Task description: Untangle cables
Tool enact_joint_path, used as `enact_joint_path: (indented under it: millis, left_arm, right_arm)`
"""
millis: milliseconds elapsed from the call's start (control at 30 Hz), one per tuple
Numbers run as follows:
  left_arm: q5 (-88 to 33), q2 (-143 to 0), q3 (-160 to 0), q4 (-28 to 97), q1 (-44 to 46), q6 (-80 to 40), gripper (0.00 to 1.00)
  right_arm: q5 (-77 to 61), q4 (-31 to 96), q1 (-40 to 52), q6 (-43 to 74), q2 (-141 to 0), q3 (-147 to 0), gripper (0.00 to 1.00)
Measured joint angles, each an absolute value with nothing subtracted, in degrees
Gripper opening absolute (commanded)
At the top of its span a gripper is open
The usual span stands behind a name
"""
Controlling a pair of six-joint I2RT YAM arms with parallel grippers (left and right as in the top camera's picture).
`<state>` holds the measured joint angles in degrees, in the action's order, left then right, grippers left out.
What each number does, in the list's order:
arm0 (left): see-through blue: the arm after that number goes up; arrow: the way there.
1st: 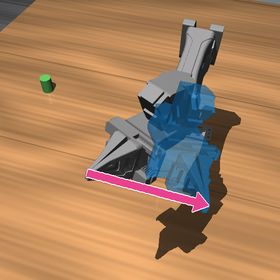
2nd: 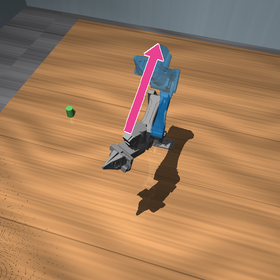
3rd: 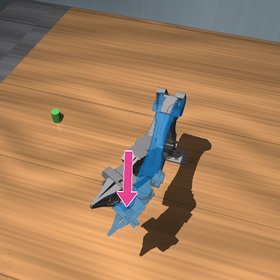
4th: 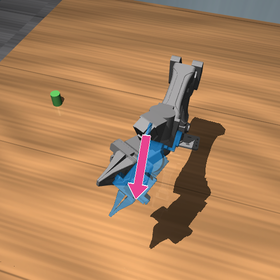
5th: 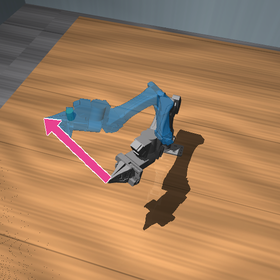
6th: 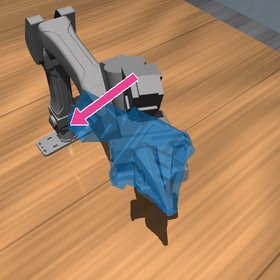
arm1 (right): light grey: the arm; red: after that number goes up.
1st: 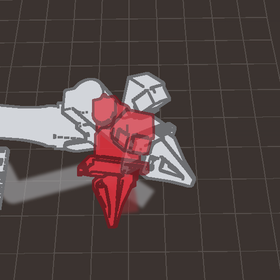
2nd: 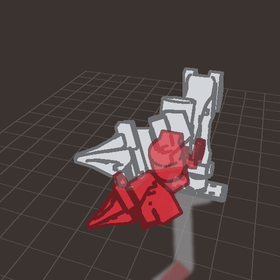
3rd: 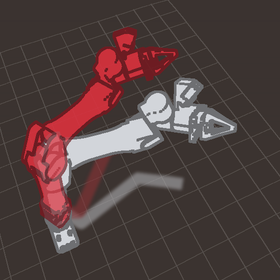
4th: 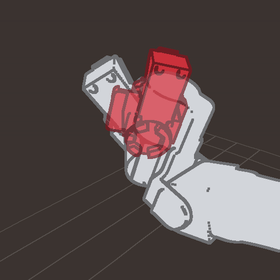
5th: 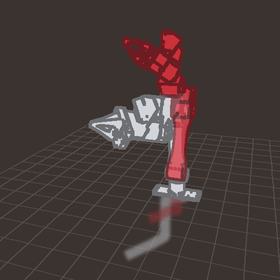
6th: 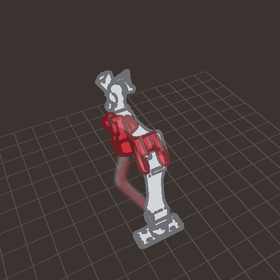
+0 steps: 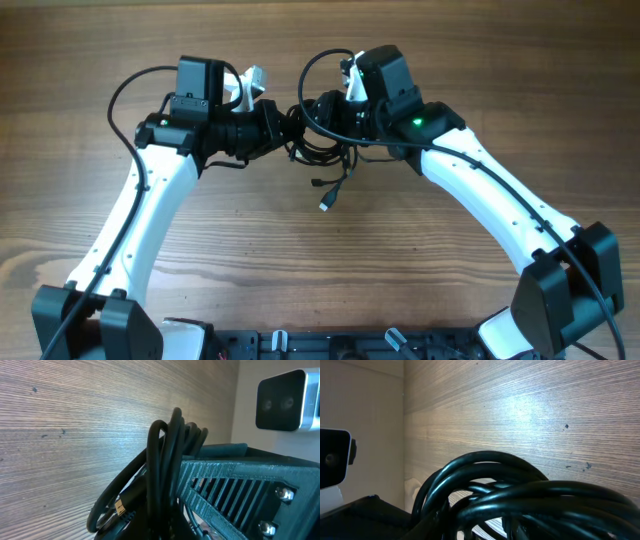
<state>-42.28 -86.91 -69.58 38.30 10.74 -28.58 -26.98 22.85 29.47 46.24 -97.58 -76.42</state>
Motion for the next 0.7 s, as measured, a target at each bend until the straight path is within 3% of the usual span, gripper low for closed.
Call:
enact_joint_path:
  millis: [267, 400, 500, 700]
  left_arm:
    - [-43.4, -87.2, -69.6, 38.3, 10.7, -28.6, 0.04]
    - [-43.6, -87.2, -69.6, 38.2, 10.7, -28.6, 0.04]
    - [-43.2, -87.2, -69.6, 38.2, 10.7, -28.6, 0.04]
    - [-37.4, -87.2, -69.6, 40.0, 11.3, -28.6, 0.04]
  right_arm:
    - [-26.9, 22.6, 29.3, 44.9, -97.6, -76.4, 0.32]
    - [-26.9, 22.0, 29.3, 44.9, -97.6, -76.4, 0.21]
    - [-26.2, 22.7, 29.3, 44.3, -97.6, -76.4, 0.06]
    - [-24.8, 27.3, 29.3, 36.9, -97.6, -76.4, 0.04]
